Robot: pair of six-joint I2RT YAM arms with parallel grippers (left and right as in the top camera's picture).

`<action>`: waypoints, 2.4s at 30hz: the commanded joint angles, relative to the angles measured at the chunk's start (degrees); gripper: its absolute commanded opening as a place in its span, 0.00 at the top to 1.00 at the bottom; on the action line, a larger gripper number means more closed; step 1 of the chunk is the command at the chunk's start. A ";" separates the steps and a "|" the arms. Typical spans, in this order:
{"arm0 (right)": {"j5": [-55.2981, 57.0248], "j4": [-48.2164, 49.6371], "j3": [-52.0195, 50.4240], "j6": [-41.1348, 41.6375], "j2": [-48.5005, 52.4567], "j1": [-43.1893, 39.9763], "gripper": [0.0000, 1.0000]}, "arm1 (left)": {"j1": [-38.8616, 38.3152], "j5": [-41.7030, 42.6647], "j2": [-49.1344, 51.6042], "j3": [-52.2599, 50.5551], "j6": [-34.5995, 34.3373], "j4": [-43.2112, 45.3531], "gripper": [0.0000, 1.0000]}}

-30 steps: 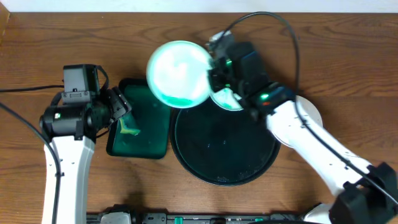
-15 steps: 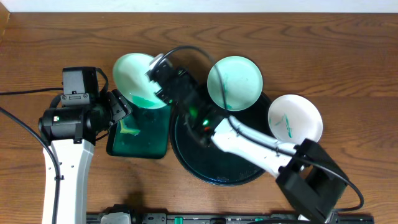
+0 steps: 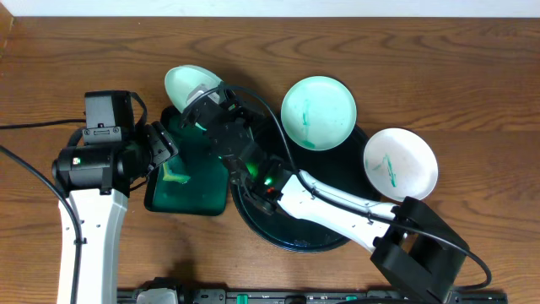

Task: Clean dirty plates on tray and stack at the side
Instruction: 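Lift the scrubbed pale green plate with the right gripper and carry it right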

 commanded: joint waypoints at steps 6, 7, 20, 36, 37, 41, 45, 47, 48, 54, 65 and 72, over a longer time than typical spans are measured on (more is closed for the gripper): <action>1.64 2.12 0.74 -3.80 -1.46 0.33 0.99 | -0.09 -0.13 -0.15 0.61 0.33 -0.26 0.20; 1.64 2.29 0.74 -3.80 -1.49 0.33 0.99 | -0.09 -0.13 -0.15 0.61 0.33 -0.26 0.20; 1.40 2.91 0.74 -4.24 -1.49 0.33 0.99 | -0.09 -0.13 -0.15 0.61 0.31 -0.26 0.20; -2.36 -3.10 0.74 -5.62 -1.33 -0.33 0.99 | -0.09 -0.11 -0.15 0.61 0.33 -0.26 0.20; 0.28 -1.68 0.74 -4.09 -1.31 -0.79 0.99 | -0.09 -0.13 -0.15 0.61 0.33 -0.26 0.20; -0.44 -1.84 0.74 -3.23 -1.64 -1.05 0.99 | -0.09 -0.13 -0.15 0.61 0.33 -0.26 0.20; -3.21 -5.97 0.74 5.20 -1.99 -1.68 0.99 | -0.09 -0.13 -0.15 0.61 0.33 -0.26 0.20; -5.88 -10.21 0.74 11.37 -1.99 -2.03 0.99 | -0.09 -0.13 -0.15 0.61 0.33 -0.26 0.20; -7.17 -12.46 0.74 16.28 -1.99 -2.34 0.99 | -0.09 -0.13 -0.15 0.61 0.31 -0.26 0.20; -36.13 -27.78 0.74 42.38 -11.23 -11.17 0.99 | -0.09 -0.11 -0.15 0.61 0.33 -0.26 0.20; -52.76 -54.62 0.72 52.50 -24.46 -55.19 0.99 | -0.09 -0.13 -0.15 0.61 0.33 -0.26 0.20; -52.83 -62.53 0.70 53.57 -15.63 -78.66 0.99 | -0.07 -0.13 -0.15 0.61 0.33 -0.26 0.20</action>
